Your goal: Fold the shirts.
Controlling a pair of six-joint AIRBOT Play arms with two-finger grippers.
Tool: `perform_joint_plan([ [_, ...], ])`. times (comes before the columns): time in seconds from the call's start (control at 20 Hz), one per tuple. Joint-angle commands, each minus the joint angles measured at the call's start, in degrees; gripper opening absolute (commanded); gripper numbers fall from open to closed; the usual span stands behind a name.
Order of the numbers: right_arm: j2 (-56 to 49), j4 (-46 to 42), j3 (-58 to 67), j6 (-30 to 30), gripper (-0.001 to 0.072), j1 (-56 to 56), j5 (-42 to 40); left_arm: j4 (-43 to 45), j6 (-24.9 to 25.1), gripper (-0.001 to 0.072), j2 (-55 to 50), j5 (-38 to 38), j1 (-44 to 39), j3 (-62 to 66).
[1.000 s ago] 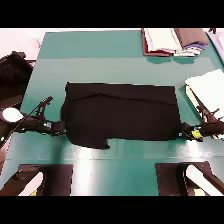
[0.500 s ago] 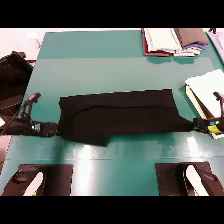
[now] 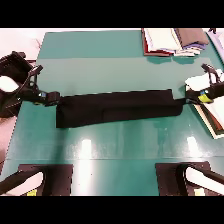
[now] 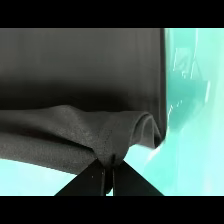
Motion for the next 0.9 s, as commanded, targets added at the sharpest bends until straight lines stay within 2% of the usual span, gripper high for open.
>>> perform_joint_plan([
  [0.0,-11.0,0.0,8.7,1.8,0.002,3.7,-0.9,-0.9,1.4,0.0026,-10.6,4.5,0.1,6.2],
  [0.05,-13.1,0.1,10.4,1.8,0.0063,4.1,-0.9,-1.6,1.4,0.0029,-12.0,5.2,0.1,6.9],
  [0.1,-15.1,0.4,12.4,1.8,0.028,4.1,-0.9,-1.7,1.4,0.0209,-12.9,5.8,0.1,7.7],
  [0.15,-16.8,1.9,14.3,1.8,0.0388,4.0,-0.9,-1.8,1.1,0.0488,-13.2,6.4,0.1,8.3],
  [0.2,-18.1,4.1,16.0,1.2,0.0392,3.3,-0.7,-1.8,0.7,0.0547,-13.1,7.1,0.1,8.9],
  [0.3,-18.9,9.7,17.1,-3.2,0.0392,0.7,-0.6,-1.8,0.7,0.054,-13.0,5.4,0.1,11.3],
  [0.4,-18.9,10.4,17.1,-4.9,0.0395,-2.4,1.4,-2.7,0.7,0.0539,-13.0,2.6,0.1,12.9],
  [0.45,-18.9,10.4,16.5,-5.4,0.0484,-4.5,2.9,-4.4,0.7,0.0538,-13.0,2.0,0.1,12.9],
  [0.5,-18.9,10.5,15.5,-5.4,0.0544,-6.9,3.9,-5.8,0.7,0.0423,-13.0,1.3,0.1,12.9],
  [0.55,-18.9,10.6,13.8,-5.5,0.0544,-9.0,4.2,-7.2,0.9,0.0132,-13.0,0.7,0.1,12.9],
  [0.6,-18.9,11.0,11.5,-5.8,0.0544,-11.1,4.2,-8.7,1.8,0.0031,-13.0,0.9,-0.4,12.9],
  [0.85,-23.7,22.4,2.3,-12.2,0.0543,-17.2,3.8,-9.1,-0.3,0.0026,-13.2,5.4,-8.0,12.6],
])
